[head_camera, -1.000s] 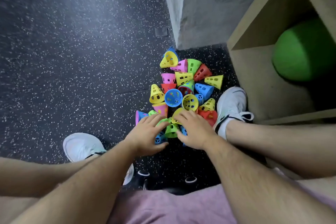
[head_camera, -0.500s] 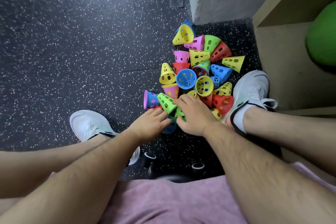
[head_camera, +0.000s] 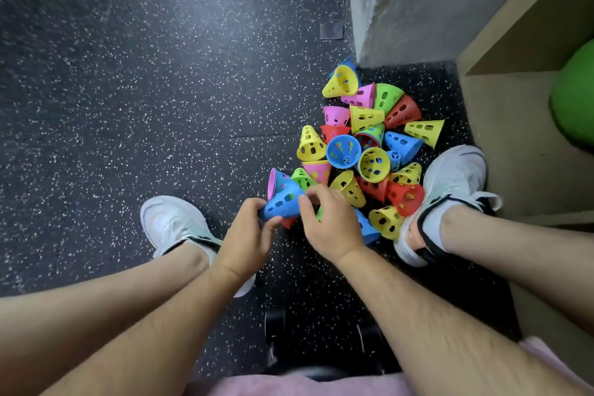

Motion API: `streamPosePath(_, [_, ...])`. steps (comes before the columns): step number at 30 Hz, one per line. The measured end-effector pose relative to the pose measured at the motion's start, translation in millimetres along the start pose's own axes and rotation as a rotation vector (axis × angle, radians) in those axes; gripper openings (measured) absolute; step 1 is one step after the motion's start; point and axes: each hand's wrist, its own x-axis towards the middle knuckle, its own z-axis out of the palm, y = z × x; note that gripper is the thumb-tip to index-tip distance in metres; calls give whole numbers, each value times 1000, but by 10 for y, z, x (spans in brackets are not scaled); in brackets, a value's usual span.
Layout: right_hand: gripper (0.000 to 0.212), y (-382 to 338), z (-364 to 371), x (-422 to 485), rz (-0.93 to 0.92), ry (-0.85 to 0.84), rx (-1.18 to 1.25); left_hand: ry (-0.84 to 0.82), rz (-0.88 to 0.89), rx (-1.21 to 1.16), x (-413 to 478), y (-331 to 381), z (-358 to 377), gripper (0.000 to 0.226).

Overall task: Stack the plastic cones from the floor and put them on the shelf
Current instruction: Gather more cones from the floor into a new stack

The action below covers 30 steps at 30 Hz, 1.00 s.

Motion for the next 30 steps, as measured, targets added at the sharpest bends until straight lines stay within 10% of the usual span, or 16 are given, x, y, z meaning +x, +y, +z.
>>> streamPosePath(7, [8, -100, 155, -287, -208, -74, 75, -39, -90, -76, -170, 56, 94, 76])
streamPosePath(12, [17, -64, 137, -55, -322, 41, -38, 47, -128, -144, -202, 8, 127, 67])
streamPosePath(18, [59, -129, 265, 663, -474, -332, -669, 141, -223, -193, -57, -83, 133, 77])
streamPosePath(22, [41, -139, 417, 813, -548, -429, -922, 124, -251, -236, -46, -135, 105, 72])
streamPosePath(30, [19, -76, 267, 781, -476, -16, -486, 148, -295, -294, 34, -261, 57, 72])
